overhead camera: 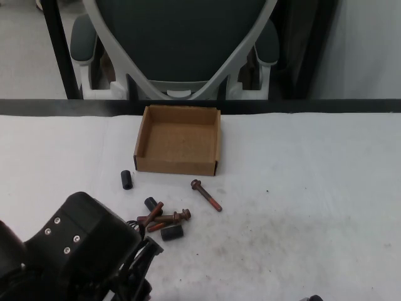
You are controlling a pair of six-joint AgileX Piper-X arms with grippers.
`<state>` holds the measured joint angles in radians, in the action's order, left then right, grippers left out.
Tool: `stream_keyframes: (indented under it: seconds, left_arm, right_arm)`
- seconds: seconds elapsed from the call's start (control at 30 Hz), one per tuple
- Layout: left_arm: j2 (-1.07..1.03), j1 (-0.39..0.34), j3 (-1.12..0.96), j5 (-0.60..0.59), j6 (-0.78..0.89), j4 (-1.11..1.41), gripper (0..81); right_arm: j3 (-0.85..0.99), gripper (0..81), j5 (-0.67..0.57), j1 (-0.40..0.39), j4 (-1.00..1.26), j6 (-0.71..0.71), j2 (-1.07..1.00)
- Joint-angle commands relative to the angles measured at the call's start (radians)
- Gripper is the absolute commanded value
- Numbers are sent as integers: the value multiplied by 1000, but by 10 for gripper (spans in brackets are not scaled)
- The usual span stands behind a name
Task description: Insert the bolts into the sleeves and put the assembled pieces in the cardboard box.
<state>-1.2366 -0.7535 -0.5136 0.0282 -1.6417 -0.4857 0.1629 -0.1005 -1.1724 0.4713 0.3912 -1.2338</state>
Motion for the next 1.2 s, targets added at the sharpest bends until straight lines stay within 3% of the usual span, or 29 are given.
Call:
stream_keyframes:
  seconds: [0.0,0.77,0.97,1.17]
  left_arm:
    - [-7,-6,-9,-4,-4,11,438]
    - [-182,-6,-44,0,-4,56,434]
    - [-225,-6,-44,0,-4,44,342]
    - [-244,-6,-44,0,-4,36,326]
  right_arm:
    - [10,2,-3,3,5,-9,8]
    - [10,2,-3,3,5,-9,8]
    - [10,2,-3,3,5,-9,8]
    - [10,2,-3,3,5,-9,8]
